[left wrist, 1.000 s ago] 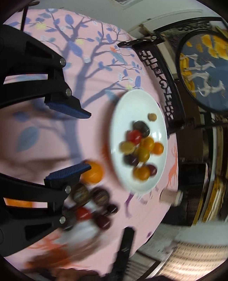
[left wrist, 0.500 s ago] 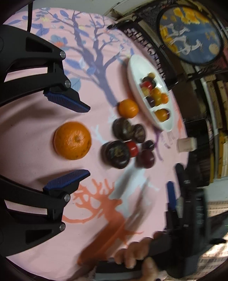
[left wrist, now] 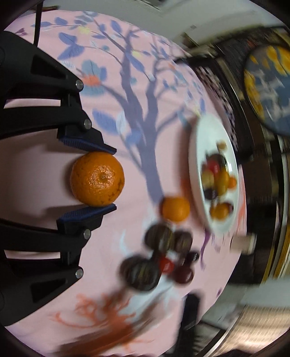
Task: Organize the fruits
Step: 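Grasp the orange tangerine with the left tool while the right tool grasps a dark mangosteen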
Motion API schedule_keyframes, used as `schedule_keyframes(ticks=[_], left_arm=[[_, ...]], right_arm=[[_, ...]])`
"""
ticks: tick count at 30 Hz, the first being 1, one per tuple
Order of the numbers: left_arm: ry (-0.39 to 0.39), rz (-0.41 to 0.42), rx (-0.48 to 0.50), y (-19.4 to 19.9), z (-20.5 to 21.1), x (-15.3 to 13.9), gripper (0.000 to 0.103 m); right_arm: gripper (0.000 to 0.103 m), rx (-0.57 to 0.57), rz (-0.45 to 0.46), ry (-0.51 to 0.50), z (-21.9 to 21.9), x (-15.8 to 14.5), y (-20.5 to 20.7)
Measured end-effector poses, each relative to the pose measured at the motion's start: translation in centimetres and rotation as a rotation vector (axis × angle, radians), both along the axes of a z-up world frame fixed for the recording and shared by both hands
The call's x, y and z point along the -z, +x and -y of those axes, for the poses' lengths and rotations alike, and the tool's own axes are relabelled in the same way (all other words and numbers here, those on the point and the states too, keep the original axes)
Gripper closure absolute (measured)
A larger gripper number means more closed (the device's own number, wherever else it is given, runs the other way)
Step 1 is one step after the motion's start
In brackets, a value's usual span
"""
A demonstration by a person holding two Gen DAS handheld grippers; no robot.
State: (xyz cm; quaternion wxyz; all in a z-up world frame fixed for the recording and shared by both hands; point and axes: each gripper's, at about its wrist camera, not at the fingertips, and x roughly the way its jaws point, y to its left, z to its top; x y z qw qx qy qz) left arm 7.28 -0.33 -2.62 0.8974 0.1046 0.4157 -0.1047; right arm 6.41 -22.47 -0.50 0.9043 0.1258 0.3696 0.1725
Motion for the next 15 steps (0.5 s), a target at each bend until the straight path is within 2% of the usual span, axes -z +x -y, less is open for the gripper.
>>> schedule_keyframes(ticks=[4, 12, 15], left_arm=[[-0.007, -0.003, -0.05, 0.5, -1.0, -0.2, 0.058], [0.019, 0.001, -0.044, 0.2, -0.8, -0.1, 0.057], [0.028, 0.002, -0.043, 0.2, -0.6, 0.0, 0.057]], right_arm=[[0.041, -0.059, -0.013, -0.088, -2.4, 1.0, -0.8], [0.041, -0.09, 0.007, -0.204, -5.1, 2.2, -1.8], [0.05, -0.096, -0.003, -0.221, -5.7, 2.8, -1.5]])
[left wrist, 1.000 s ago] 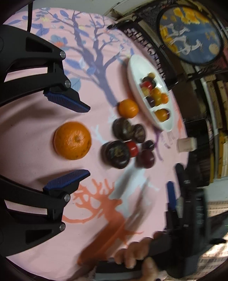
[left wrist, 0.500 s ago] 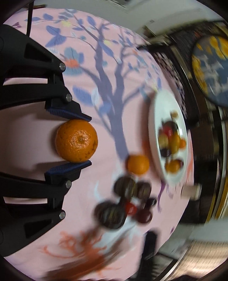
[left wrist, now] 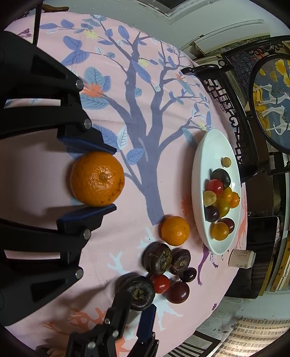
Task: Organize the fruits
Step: 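Grasp the orange tangerine with the left tool while the right tool grasps a dark mangosteen, then carry the tangerine and mangosteen onto the plate and release both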
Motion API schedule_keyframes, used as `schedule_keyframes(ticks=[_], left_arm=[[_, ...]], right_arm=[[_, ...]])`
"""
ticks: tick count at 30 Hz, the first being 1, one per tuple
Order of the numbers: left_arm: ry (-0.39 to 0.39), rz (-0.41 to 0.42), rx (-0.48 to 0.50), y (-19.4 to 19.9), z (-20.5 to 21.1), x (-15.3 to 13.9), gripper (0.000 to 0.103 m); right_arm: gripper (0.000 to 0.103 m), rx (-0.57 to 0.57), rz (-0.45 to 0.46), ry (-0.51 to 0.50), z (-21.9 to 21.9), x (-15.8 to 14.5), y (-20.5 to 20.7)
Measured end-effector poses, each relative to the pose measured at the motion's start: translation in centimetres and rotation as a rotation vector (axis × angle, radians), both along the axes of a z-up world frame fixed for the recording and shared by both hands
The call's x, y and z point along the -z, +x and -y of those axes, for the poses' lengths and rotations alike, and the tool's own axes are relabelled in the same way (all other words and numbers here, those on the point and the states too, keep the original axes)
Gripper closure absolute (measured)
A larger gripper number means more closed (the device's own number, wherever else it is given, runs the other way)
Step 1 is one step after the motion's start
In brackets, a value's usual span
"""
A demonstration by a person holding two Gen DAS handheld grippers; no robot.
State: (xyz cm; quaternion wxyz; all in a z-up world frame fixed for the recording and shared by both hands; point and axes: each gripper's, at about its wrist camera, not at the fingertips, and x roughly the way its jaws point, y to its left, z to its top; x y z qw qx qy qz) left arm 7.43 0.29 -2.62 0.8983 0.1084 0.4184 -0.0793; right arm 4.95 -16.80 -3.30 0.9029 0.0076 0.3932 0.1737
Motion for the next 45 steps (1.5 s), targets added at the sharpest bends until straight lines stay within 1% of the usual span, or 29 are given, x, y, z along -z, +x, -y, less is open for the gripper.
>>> schedule_keyframes(ticks=[2, 9, 11, 12, 14, 16, 21, 25, 27, 28, 33, 35, 37, 39, 40, 42, 45], left_arm=[[0.007, 0.004, 0.002, 0.0, 0.1, 0.1, 0.057], [-0.002, 0.008, 0.007, 0.1, 0.0, 0.0, 0.057], [-0.01, 0.009, 0.006, 0.2, -0.1, 0.0, 0.058], [-0.016, 0.012, 0.001, 0.2, -0.2, -0.1, 0.058], [-0.031, 0.017, -0.013, 0.3, -0.5, -0.4, 0.058], [-0.05, 0.008, -0.02, 0.5, -0.8, -0.4, 0.058], [-0.03, 0.005, -0.008, 0.4, -0.4, -0.2, 0.058], [-0.013, 0.007, -0.004, 0.4, -0.1, 0.0, 0.058], [-0.004, 0.011, -0.002, 0.4, 0.0, 0.1, 0.058], [-0.001, 0.013, -0.002, 0.3, 0.0, 0.1, 0.058], [-0.003, 0.015, -0.003, 0.3, -0.1, 0.1, 0.058], [-0.025, 0.013, -0.003, 0.4, -0.2, -0.3, 0.058], [-0.065, 0.021, -0.014, 0.8, -0.6, -1.3, 0.058], [-0.083, 0.045, -0.024, 1.7, -0.7, -2.8, 0.058], [-0.079, 0.061, -0.029, 2.5, -0.6, -3.6, 0.058], [-0.067, 0.089, -0.048, 4.4, -0.3, -4.9, 0.058], [-0.082, 0.106, -0.064, 7.6, 0.4, -6.1, 0.058]], right_arm=[[0.063, -0.003, -0.001, -0.005, -0.3, 0.2, 0.2], [0.071, -0.017, 0.011, 0.026, -0.3, 0.0, 0.2], [0.079, -0.015, 0.017, 0.041, 0.0, -0.3, 0.1], [0.08, -0.012, 0.021, 0.05, 0.1, -0.5, 0.0], [0.081, 0.006, 0.03, 0.063, 0.7, -0.9, 0.0], [0.08, -0.011, 0.007, 0.053, 0.6, -0.4, 0.2], [0.08, -0.009, 0.023, 0.041, 0.3, -0.4, 0.1], [0.079, -0.018, 0.009, 0.066, 0.4, -0.2, 0.4], [0.077, -0.043, -0.019, 0.09, 0.2, 0.1, 0.5], [0.077, -0.043, -0.019, 0.092, 0.2, 0.1, 0.4], [0.079, -0.037, 0.0, 0.077, -0.1, -0.1, 0.1], [0.08, -0.047, 0.008, 0.079, -0.3, -0.2, -0.1], [0.08, -0.04, 0.045, 0.087, 0.1, -1.2, -0.4], [0.079, -0.015, 0.084, 0.127, 1.2, -2.6, -0.4], [0.079, 0.007, 0.1, 0.147, 1.9, -3.4, -0.1], [0.079, 0.061, 0.123, 0.165, 3.1, -4.9, 1.4], [0.079, 0.118, 0.116, 0.207, 4.2, -6.4, 5.1]])
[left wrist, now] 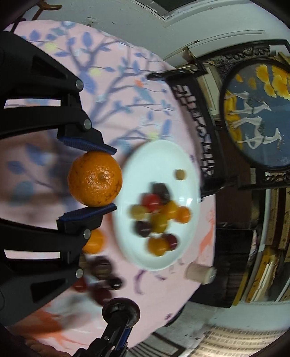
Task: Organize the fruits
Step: 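Carry the tangerine and mangosteen onto the plate and release both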
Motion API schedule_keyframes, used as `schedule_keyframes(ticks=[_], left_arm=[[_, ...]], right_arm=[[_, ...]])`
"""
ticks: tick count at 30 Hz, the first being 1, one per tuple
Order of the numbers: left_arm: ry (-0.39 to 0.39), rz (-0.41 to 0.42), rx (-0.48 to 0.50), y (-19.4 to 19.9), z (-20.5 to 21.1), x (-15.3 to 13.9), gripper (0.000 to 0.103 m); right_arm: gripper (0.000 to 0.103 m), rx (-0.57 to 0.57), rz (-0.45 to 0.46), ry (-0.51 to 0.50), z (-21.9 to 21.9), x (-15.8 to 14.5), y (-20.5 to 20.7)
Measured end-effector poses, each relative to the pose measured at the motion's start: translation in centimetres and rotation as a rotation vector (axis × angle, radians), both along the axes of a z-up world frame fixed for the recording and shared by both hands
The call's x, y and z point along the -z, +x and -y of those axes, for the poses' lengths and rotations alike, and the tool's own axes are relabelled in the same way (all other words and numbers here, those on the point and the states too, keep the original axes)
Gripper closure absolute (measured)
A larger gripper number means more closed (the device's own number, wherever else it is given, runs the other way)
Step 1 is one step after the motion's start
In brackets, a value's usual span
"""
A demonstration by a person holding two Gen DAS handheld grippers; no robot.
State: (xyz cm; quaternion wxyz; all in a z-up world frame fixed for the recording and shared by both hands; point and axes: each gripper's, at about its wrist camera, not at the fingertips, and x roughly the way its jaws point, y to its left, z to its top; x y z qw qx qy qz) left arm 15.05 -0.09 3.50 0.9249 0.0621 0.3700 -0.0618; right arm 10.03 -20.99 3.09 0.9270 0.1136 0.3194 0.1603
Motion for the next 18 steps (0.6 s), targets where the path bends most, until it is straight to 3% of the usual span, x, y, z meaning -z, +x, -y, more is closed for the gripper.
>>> schedule_keyframes(ticks=[5, 6, 7, 8, 10, 14, 15, 16, 18], left_arm=[[-0.059, -0.029, -0.047, 4.7, 0.3, 0.9, 0.057], [-0.082, -0.032, -0.056, 5.3, 0.1, 1.2, 0.052], [-0.094, -0.027, -0.06, 5.6, -0.1, 1.3, 0.043], [-0.094, -0.015, -0.061, 5.7, -0.3, 1.3, 0.041], [-0.08, 0.001, -0.062, 5.7, -0.7, 1.1, 0.035], [-0.111, 0.018, -0.077, 5.0, -1.9, 0.3, 0.032], [-0.107, 0.021, -0.083, 4.6, -2.1, 0.4, 0.023], [-0.088, 0.032, -0.097, 4.1, -2.2, 0.5, 0.018], [-0.042, 0.043, -0.112, 3.1, -2.0, 0.8, 0.018]], right_arm=[[0.079, 0.018, -0.033, 0.019, -1.0, 0.4, 6.1], [0.079, 0.013, -0.043, 0.024, -1.2, 0.8, 7.0], [0.074, -0.002, -0.063, 0.036, -1.4, 1.3, 7.9], [0.063, -0.006, -0.086, 0.035, -1.4, 1.8, 8.5], [0.055, 0.018, -0.065, 0.023, -0.8, 1.8, 8.3], [0.052, 0.024, -0.048, 0.051, 0.6, 1.6, 6.8], [0.05, 0.02, -0.061, 0.068, 1.0, 1.6, 6.3], [0.05, 0.023, -0.069, 0.078, 1.2, 1.6, 5.8], [0.05, 0.028, -0.077, 0.102, 1.8, 1.8, 4.6]])
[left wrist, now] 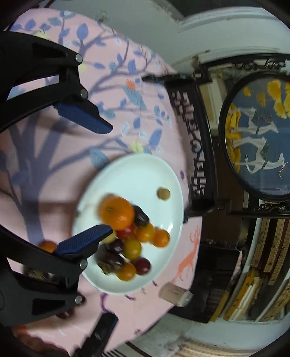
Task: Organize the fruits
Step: 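Carry the tangerine and mangosteen onto the plate and release both, then grasp the second orange tangerine with the left tool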
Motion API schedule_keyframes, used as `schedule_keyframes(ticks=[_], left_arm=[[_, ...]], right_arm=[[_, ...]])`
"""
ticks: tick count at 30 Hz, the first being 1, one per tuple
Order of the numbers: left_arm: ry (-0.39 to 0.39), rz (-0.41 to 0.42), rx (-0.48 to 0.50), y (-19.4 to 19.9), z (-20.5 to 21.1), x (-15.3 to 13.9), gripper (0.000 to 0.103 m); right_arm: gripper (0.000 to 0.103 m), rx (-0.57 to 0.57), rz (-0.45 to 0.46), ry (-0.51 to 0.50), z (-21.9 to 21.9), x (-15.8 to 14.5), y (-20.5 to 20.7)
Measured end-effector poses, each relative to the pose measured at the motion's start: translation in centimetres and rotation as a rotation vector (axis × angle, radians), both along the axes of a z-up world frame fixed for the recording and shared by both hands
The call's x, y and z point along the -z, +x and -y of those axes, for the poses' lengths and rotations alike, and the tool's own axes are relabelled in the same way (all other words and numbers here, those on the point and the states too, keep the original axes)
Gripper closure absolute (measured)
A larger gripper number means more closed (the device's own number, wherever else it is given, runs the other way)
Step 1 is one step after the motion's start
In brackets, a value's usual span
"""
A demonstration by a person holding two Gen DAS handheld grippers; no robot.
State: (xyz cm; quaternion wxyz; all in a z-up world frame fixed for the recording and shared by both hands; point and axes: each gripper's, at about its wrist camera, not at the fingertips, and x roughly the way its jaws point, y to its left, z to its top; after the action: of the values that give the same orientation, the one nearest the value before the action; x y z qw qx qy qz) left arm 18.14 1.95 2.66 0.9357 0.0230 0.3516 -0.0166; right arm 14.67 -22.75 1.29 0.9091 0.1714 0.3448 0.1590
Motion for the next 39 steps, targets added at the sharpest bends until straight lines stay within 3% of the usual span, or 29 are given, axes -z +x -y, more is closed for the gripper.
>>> schedule_keyframes(ticks=[7, 15, 22, 27, 33, 39], left_arm=[[0.064, -0.024, 0.078, -4.0, 2.0, 1.9, 0.011], [0.159, -0.024, 0.152, -5.3, 5.0, 3.5, 0.011], [0.131, -0.009, 0.14, -4.5, 5.3, 3.2, 0.009], [0.076, -0.016, 0.222, -4.9, 6.3, 2.9, 0.009], [0.129, -0.048, 0.204, -4.0, 7.5, 4.0, 0.009], [0.132, -0.048, 0.202, -5.0, 5.4, 3.9, 0.008]], right_arm=[[0.048, -0.001, -0.019, -0.071, 0.4, 1.5, -4.0], [0.045, 0.042, 0.013, -0.034, 2.2, 0.6, -6.1], [0.045, 0.038, -0.021, -0.025, 2.1, 1.0, -5.6], [0.045, 0.053, -0.022, -0.026, 2.3, 1.0, -5.6], [0.045, 0.067, -0.046, 0.003, 2.9, 1.3, -5.3], [0.045, 0.071, -0.053, 0.014, 3.4, 1.3, -5.3]])
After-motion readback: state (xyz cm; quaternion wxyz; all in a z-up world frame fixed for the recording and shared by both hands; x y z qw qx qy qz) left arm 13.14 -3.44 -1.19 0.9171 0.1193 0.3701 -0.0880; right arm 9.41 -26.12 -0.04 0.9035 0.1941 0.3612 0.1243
